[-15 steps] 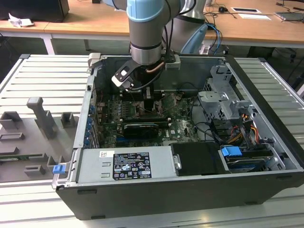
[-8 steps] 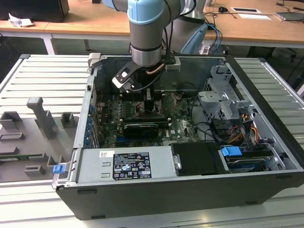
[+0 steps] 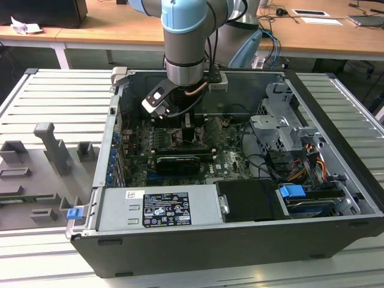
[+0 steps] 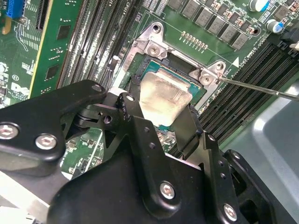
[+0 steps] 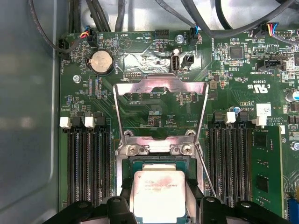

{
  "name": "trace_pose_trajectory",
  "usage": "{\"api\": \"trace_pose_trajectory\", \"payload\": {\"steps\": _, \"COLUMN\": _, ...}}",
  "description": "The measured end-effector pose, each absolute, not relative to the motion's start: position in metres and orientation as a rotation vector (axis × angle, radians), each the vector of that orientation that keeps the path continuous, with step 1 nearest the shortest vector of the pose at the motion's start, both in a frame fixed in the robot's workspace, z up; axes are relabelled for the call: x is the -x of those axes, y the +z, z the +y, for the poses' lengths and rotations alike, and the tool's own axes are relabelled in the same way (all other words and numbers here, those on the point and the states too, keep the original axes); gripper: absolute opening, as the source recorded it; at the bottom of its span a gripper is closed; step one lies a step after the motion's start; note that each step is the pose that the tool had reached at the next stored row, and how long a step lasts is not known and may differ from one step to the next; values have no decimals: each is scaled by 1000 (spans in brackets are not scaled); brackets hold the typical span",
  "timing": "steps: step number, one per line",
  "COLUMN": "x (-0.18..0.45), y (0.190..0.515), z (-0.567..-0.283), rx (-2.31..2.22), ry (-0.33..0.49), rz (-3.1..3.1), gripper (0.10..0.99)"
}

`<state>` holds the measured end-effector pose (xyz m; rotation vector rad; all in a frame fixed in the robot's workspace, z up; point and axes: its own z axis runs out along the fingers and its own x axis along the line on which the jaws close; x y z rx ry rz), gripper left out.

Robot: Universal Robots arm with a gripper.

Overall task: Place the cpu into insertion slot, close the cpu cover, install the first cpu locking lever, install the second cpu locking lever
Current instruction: 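Place the cpu into insertion slot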

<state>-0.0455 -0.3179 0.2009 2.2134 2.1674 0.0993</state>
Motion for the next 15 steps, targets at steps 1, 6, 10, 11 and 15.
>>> {"api": "trace_pose_trajectory", "payload": {"steps": 1, "x": 46, "y": 201, "z": -318, "rx": -2214, "ry": 99, "rz": 2167, "gripper": 525}}
{"api": "trace_pose_trajectory", "payload": {"steps": 6, "x": 44, "y": 201, "z": -318, "rx": -2214, "ry": 99, "rz": 2167, "gripper": 525}}
{"api": "trace_pose_trajectory", "payload": {"steps": 10, "x": 44, "y": 201, "z": -318, "rx": -2214, "ry": 100, "rz": 2167, "gripper": 537}}
{"api": "trace_pose_trajectory", "payload": {"steps": 11, "x": 44, "y": 201, "z": -318, "rx": -2214, "ry": 100, "rz": 2167, "gripper": 600}}
{"api": "trace_pose_trajectory", "payload": {"steps": 15, "x": 44, "y": 201, "z": -320, "rx": -2214, "ry": 99, "rz": 2167, "gripper": 600}}
